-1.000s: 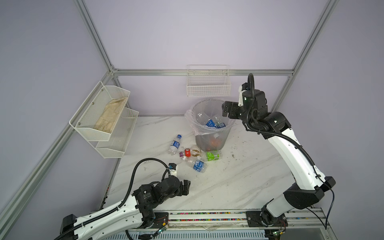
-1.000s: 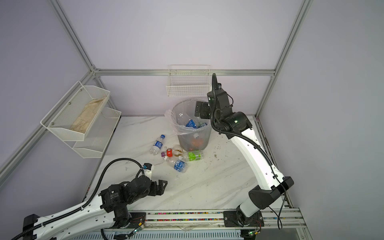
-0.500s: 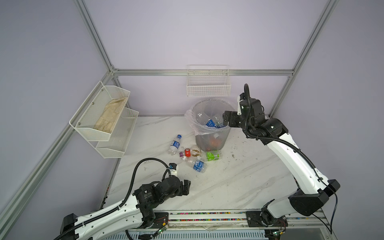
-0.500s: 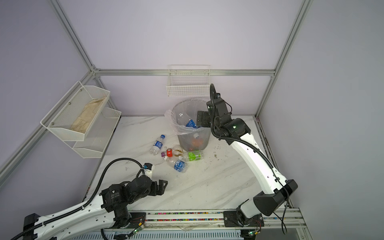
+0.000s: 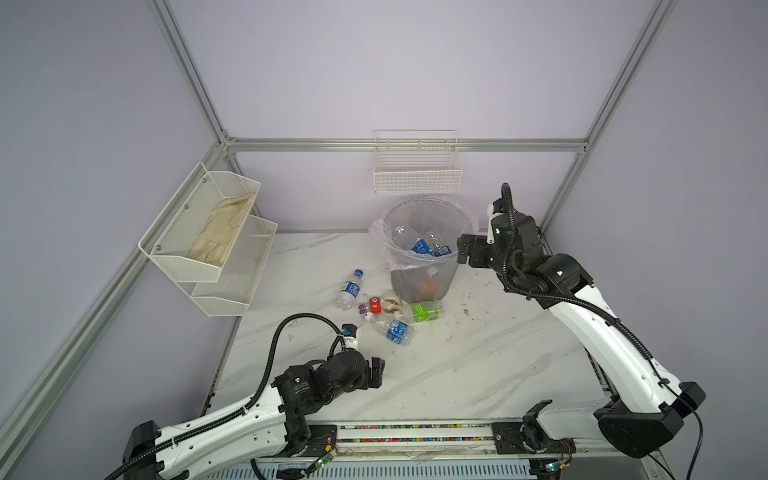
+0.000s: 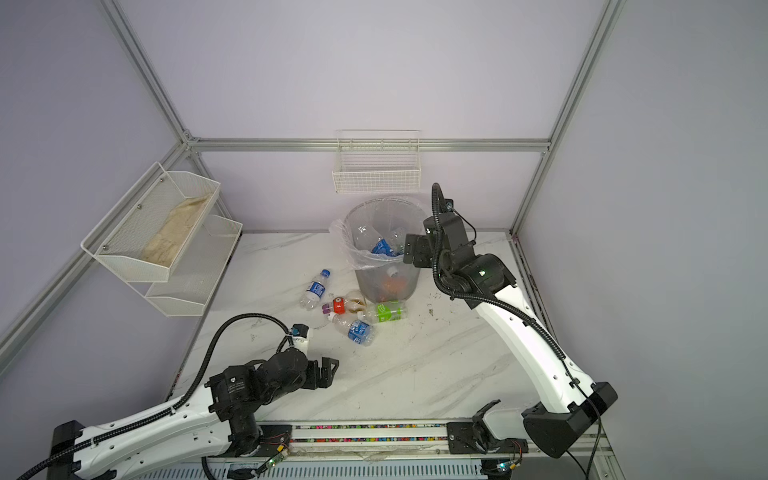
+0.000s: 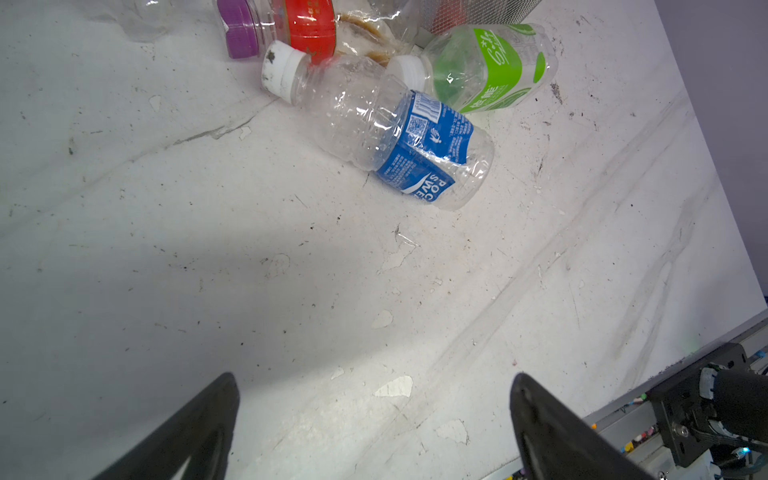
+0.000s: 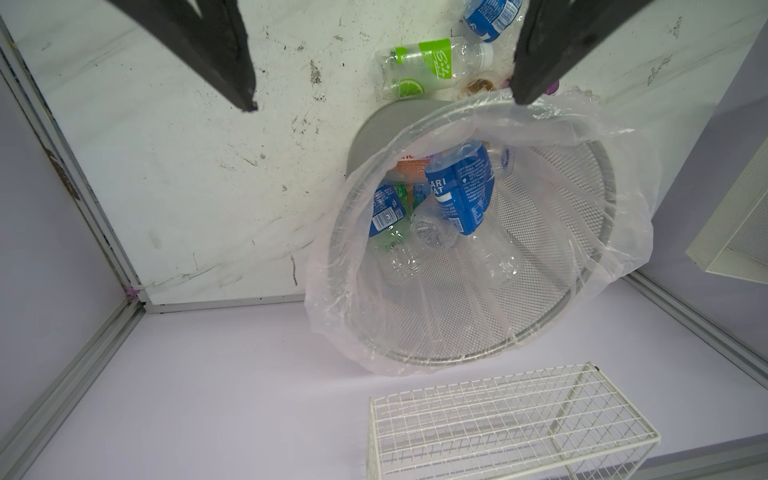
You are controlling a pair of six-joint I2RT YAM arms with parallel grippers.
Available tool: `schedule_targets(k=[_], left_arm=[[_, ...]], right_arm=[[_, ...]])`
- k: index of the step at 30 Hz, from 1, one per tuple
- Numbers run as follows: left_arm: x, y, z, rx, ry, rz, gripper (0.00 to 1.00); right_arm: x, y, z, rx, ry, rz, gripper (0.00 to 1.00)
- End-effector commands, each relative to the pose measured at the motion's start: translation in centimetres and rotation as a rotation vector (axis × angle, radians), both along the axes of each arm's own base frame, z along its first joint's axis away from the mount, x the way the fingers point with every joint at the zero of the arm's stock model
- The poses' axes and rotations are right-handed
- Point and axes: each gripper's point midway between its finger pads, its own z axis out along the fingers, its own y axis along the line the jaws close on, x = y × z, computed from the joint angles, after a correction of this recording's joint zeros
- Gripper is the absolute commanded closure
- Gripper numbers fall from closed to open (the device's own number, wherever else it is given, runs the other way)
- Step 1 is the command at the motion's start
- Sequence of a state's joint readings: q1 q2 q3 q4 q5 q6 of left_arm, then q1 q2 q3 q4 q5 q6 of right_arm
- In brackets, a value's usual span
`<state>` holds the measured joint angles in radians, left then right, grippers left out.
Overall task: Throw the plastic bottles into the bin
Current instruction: 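Withdraw the right gripper while the left gripper reaches toward the bottle pile, then lower the left gripper and close it on a clear blue-labelled bottle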
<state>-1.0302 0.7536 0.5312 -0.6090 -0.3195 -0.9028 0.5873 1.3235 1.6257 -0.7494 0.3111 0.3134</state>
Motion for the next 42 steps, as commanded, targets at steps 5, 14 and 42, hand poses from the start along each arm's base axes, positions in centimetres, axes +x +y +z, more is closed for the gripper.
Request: schedule_targets(k=[5,14,42], left_arm=[[2.1,-1.4,5.3,-0.175,-0.08,0.111,0.0],[3.5,-1.9,5.8,-0.22,-0.061,0.17,0.0],[13.5,-5.9,2.5,-0.265,0.172,0.314,0.0]], right_arm=[[-1.1,-1.7,0.3,0.134,0.006,-0.092,0.03],[-3.6,-4.2,0.1,0.181,-0.06,-0.101,0.03],[-8.5,-6.9,-5.8,0.22,0.001,-0.132,0.03]])
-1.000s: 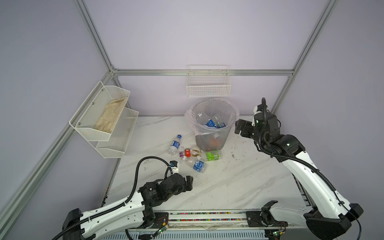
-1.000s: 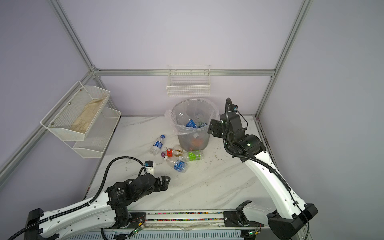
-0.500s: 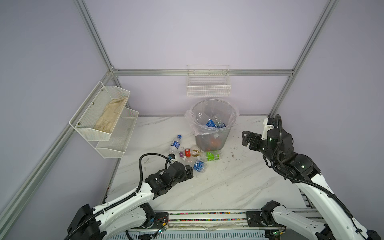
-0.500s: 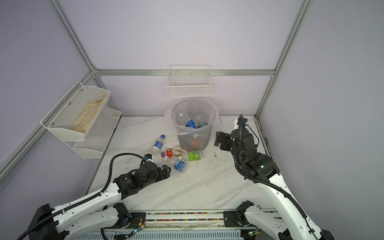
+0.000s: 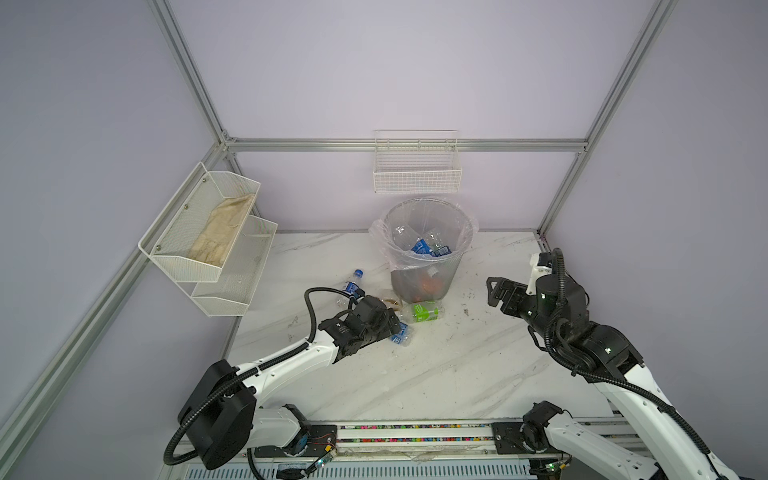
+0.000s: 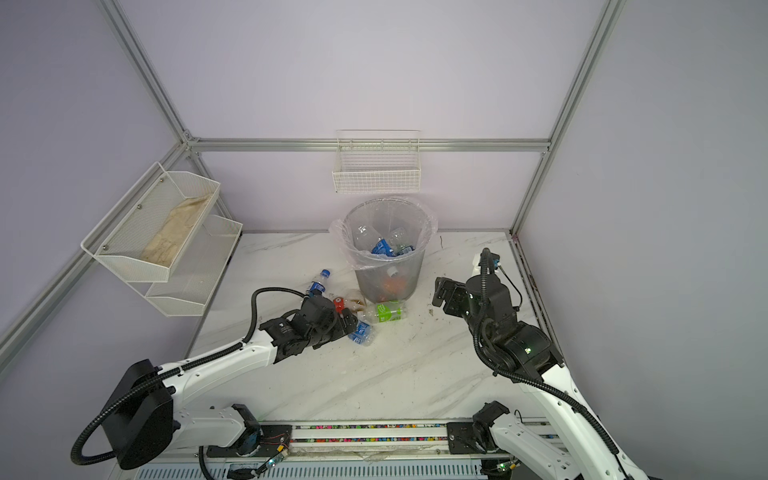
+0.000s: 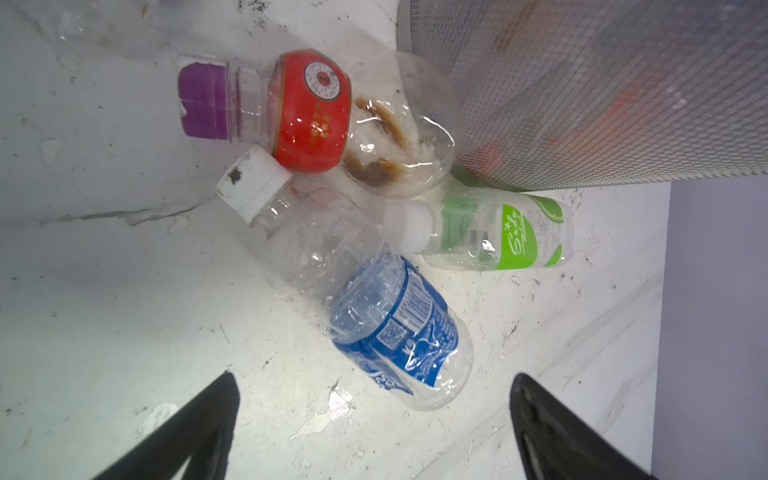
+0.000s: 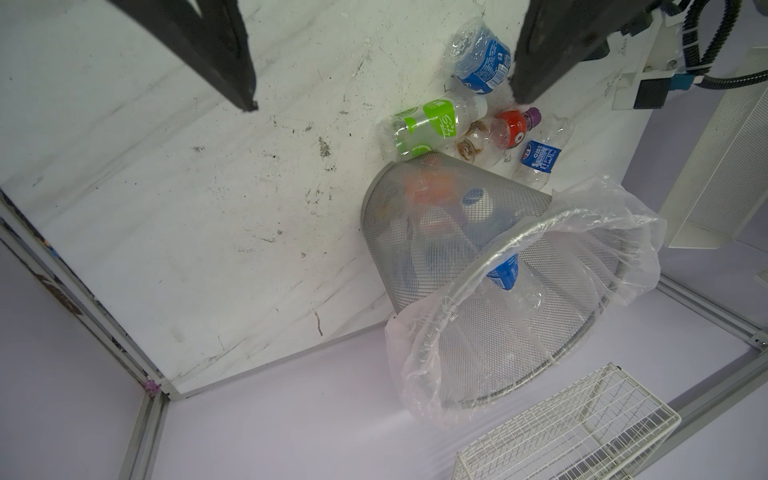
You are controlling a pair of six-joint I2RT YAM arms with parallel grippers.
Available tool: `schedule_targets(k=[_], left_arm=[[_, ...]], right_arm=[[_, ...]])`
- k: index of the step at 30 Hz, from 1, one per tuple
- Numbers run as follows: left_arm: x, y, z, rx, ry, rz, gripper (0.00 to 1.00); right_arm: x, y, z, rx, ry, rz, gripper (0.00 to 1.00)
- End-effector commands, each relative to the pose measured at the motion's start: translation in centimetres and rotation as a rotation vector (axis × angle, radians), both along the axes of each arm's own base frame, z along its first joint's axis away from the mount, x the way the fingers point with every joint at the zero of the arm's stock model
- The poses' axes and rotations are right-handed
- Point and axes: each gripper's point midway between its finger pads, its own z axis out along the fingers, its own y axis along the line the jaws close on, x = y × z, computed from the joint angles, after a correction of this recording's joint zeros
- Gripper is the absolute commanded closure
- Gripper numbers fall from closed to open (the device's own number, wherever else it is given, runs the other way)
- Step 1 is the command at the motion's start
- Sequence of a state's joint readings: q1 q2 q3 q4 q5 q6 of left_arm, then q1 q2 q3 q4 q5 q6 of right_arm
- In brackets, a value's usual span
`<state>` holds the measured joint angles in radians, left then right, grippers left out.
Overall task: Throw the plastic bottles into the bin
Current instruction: 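Lower the left gripper and close it on a clear blue-labelled bottle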
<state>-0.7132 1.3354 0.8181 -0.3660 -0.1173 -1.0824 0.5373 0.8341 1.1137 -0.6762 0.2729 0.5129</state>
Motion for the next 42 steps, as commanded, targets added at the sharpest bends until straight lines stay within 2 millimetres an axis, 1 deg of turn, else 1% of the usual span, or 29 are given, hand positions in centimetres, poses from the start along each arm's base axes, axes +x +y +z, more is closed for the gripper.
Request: schedule_targets(k=[1,3,5,6,12,17,21,26,28,33,37,42], left_arm=[[2.3,-1.9,3.3,-0.091,-0.045,0.018,0.0],[2.6,-2.0,2.7,-0.09,-0.023,0.028,0.0],[2.8,-2.0,2.7,-0.1,-0.017,0.037,0.0],[3.0,-2.1,1.3,-0.078,0.011,0.044,0.0],[3.9,-2.4,0.1,-0.065,0.035,0.068,0.0],[4.3,-2.6,-1.9,-0.038,0.077,0.076,0.0],[4.2,-2.6,-3.4,-0.017,0.11,0.075,0.02],[3.4,-1.8,-5.0,-0.002,0.139,0.101,0.09],[3.2,-1.5,-5.3,-0.001,0.144,0.11,0.12],[2.9,-1.0,-5.5,0.007,0.146,0.122,0.22],[2.8,-0.3,-5.6,0.026,0.142,0.139,0.24],[2.6,0.1,-5.8,0.029,0.149,0.145,0.34]], right_arm=[[-0.1,-0.5,-0.3,0.001,0.004,-0.024,0.03],[-0.1,-0.5,-0.5,-0.002,0.011,-0.023,0.03],[0.0,-0.4,-0.8,-0.004,0.017,-0.023,0.03],[0.0,-0.4,-0.9,-0.006,0.02,-0.022,0.03],[0.0,-0.5,-1.1,-0.012,0.024,-0.027,0.03],[0.0,-0.5,-1.0,-0.011,0.021,-0.028,0.02],[-0.1,-0.5,-1.0,-0.008,0.021,-0.028,0.03],[-0.1,-0.5,-0.9,-0.006,0.019,-0.029,0.03],[0.0,-0.5,-1.1,-0.007,0.024,-0.031,0.03],[0.1,-0.4,-1.1,-0.003,0.026,-0.028,0.03],[0.1,-0.3,-1.3,-0.007,0.033,-0.027,0.03],[0.1,-0.4,-1.4,-0.007,0.034,-0.029,0.03]])
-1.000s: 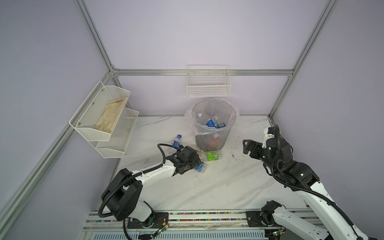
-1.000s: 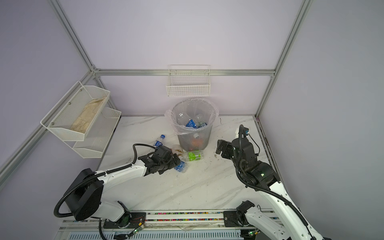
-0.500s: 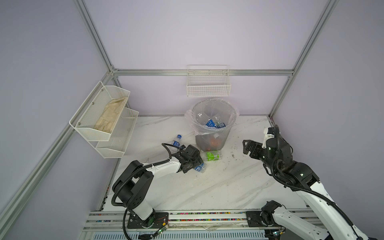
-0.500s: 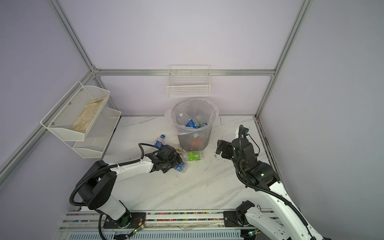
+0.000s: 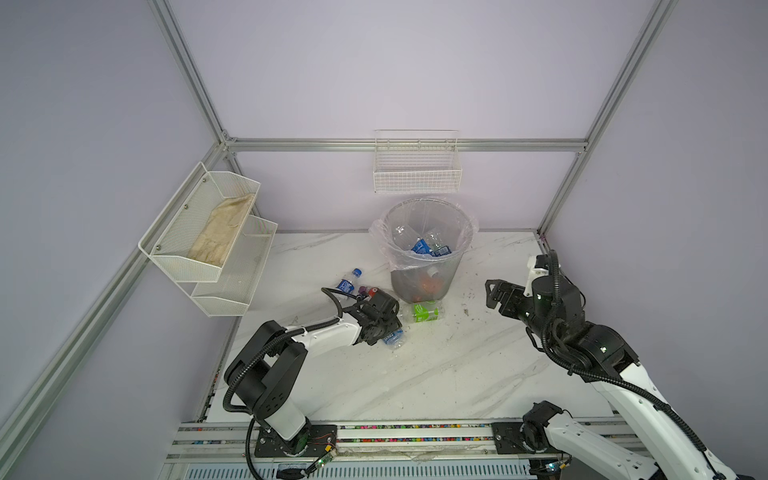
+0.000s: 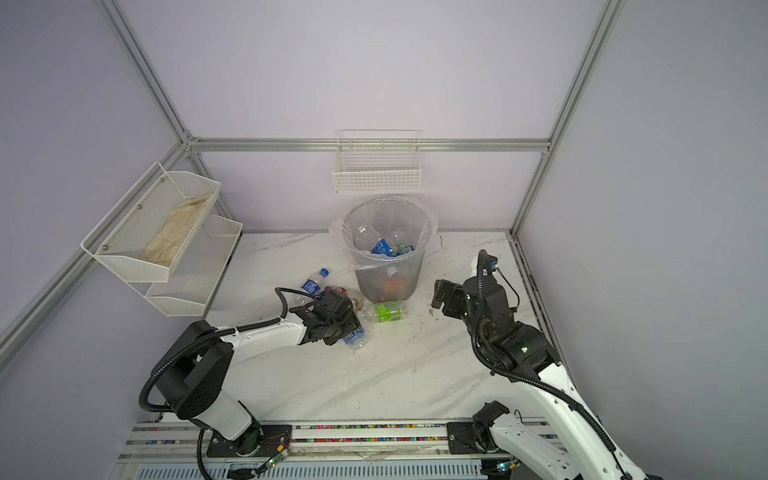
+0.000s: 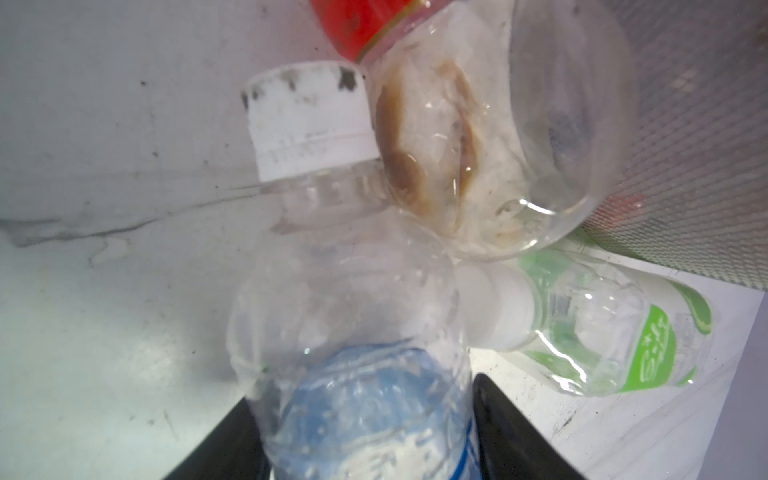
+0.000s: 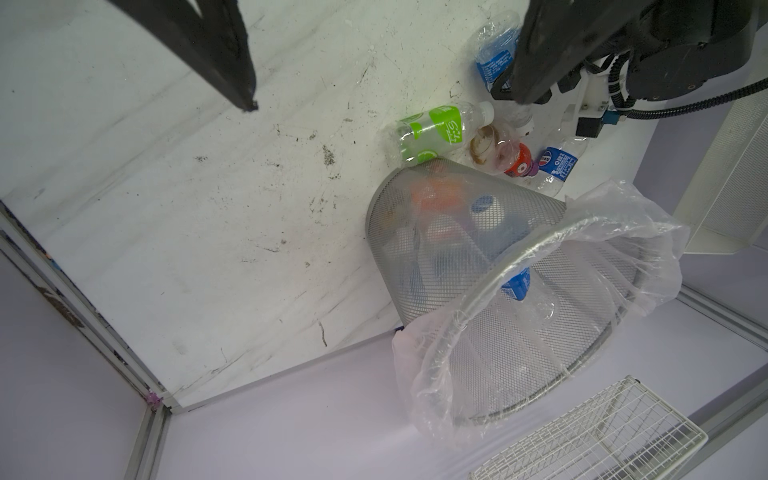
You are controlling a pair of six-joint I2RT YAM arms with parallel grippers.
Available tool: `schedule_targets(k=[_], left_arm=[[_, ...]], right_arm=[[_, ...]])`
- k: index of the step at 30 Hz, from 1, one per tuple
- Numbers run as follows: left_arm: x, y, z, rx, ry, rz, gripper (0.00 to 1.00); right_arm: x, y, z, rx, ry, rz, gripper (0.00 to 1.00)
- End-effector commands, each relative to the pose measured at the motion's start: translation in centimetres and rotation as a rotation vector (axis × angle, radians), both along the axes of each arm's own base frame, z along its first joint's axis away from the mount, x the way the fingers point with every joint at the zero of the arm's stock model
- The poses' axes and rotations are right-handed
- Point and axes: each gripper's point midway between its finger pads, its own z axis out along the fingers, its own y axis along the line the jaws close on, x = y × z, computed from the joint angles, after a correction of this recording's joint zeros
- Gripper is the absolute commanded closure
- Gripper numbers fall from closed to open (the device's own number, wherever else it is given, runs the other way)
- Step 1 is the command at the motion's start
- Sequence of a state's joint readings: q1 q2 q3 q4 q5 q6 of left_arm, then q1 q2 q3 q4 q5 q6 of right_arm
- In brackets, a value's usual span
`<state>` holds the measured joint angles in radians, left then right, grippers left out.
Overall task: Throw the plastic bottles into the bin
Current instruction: 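Lower the left gripper and close it on a clear blue-labelled bottle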
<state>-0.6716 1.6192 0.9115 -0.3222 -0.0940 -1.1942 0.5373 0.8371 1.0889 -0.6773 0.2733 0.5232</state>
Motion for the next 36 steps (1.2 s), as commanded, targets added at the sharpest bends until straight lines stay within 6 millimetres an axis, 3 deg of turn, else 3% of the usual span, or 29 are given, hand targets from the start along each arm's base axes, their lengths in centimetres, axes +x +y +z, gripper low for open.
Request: schedule_targets(k=[1,13,22,28,36], left_arm=[[-0.3,1.1,0.0,0.011,-0.006,0.025,0.36],[-1.3,1.9,-0.5,0.021,0.006,0.027,0.57],[-1.2,3.1,3.6,0.03,-0.092,0.03,0.69],[-0.7,4.8,11.5,0.027,-0.291,0.047,0.71],[-0.5,6.9,23.9,0.06,-0.569,0.022,0.71]], right_arm=[[0.0,-0.4,-0.3,-0.002,0.009,-0.024,0.03],[-0.2,-0.5,-0.6,0.001,0.014,-0.024,0.03],[-0.4,-0.5,-0.3,0.02,0.004,-0.025,0.03],[-0.4,-0.5,-0.3,0.027,0.006,-0.027,0.03],[-0.3,-0.2,-0.2,0.041,0.007,-0.021,0.03]])
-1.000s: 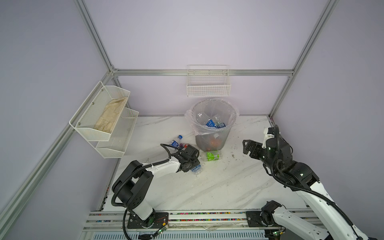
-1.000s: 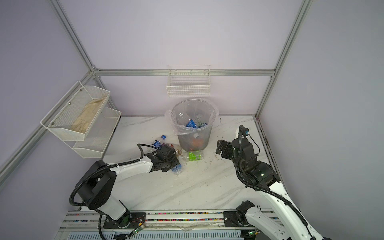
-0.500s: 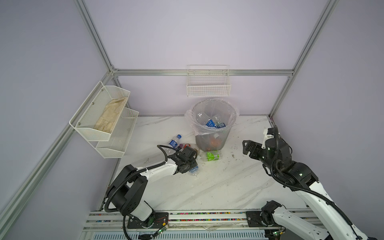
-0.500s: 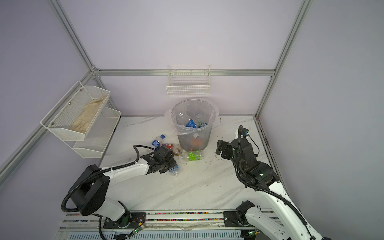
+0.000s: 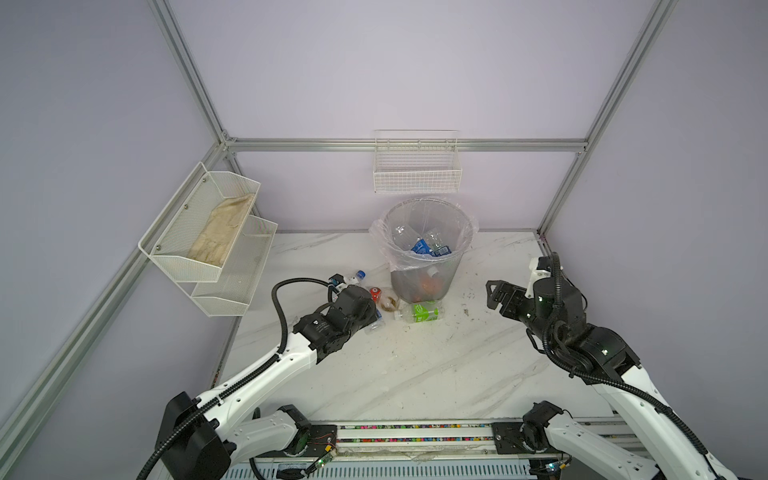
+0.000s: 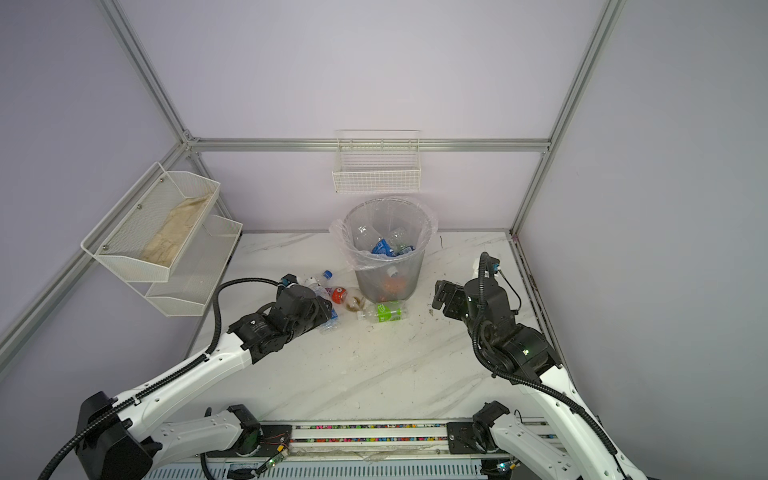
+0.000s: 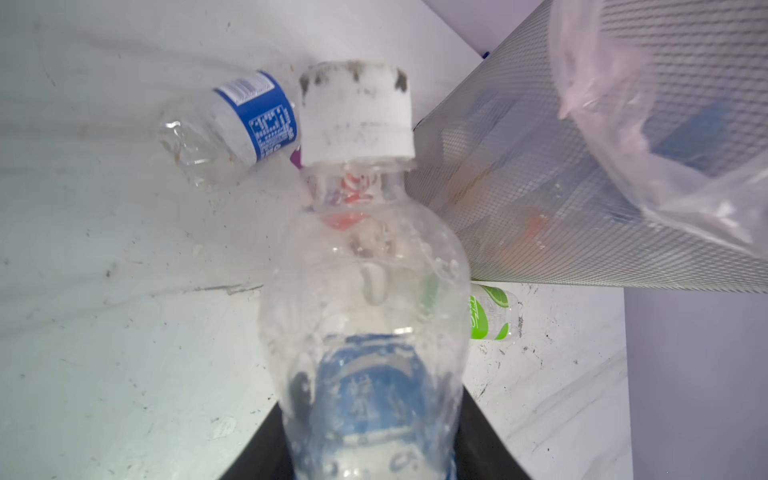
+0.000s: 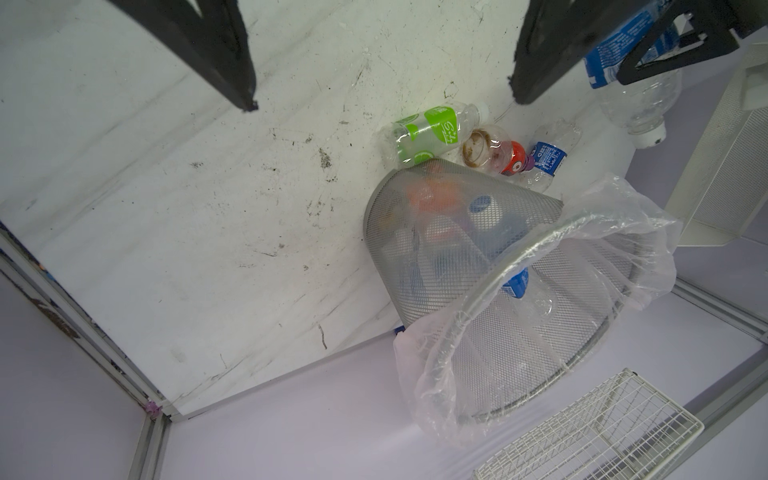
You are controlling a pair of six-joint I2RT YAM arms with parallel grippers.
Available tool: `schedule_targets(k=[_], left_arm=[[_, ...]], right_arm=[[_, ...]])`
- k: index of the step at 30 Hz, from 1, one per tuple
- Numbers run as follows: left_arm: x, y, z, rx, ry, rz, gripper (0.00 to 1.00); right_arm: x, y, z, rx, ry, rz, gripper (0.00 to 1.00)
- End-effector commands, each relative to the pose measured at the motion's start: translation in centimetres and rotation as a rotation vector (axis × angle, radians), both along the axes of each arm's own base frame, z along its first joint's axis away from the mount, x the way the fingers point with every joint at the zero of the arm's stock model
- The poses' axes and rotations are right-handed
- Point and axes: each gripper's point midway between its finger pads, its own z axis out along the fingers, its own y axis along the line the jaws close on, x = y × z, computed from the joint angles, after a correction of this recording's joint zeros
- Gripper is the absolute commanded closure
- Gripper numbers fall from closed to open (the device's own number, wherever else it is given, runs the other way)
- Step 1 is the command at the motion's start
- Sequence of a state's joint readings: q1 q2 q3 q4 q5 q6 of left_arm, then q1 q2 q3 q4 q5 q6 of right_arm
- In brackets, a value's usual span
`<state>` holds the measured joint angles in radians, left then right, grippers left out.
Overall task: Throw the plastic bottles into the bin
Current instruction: 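Lower the left gripper and close it on a clear blue-labelled bottle, then lift the blue-labelled bottle with the left gripper and carry it over the wastebasket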
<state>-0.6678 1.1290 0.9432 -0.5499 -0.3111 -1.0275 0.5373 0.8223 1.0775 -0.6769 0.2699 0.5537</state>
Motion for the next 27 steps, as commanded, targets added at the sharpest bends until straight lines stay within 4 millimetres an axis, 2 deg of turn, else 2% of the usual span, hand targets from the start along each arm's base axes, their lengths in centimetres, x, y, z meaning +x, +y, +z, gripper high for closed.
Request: schedule_targets(k=[1,9,12,15,21,25,27], left_arm=[[0.9,1.2,10.2,0.015,-0.231,-0.003,0.72],[-1.1,3.8,21.4,0.061,-0.473,-0.033,0.71],[-2.3,4.2,24.6,0.067,-0.551,-0.073,0.71],[-3.4,4.4,26.9,0.064,-0.613,-0.115,0.71],[-5.6,4.4,29.5,0.077,-0.697,-0.205,0.71],[-7.3,4.1,29.5,0.138,-0.732,-0.314,0.71],[-8.5,5.0,28.9,0.194,-0.741,-0.337,0.71]], right_arm=[[-0.1,-0.1,-0.1,0.013,0.006,-0.01,0.03],[-0.3,-0.2,0.3,0.026,-0.002,-0.01,0.03],[-0.3,-0.2,0.4,0.031,-0.003,-0.01,0.03],[-0.2,0.0,0.4,0.034,-0.001,-0.009,0.03],[-0.2,0.0,0.5,0.04,-0.001,-0.008,0.03],[-0.2,0.0,0.6,0.041,-0.002,-0.007,0.03],[-0.3,-0.1,0.7,0.04,-0.005,-0.009,0.03]])
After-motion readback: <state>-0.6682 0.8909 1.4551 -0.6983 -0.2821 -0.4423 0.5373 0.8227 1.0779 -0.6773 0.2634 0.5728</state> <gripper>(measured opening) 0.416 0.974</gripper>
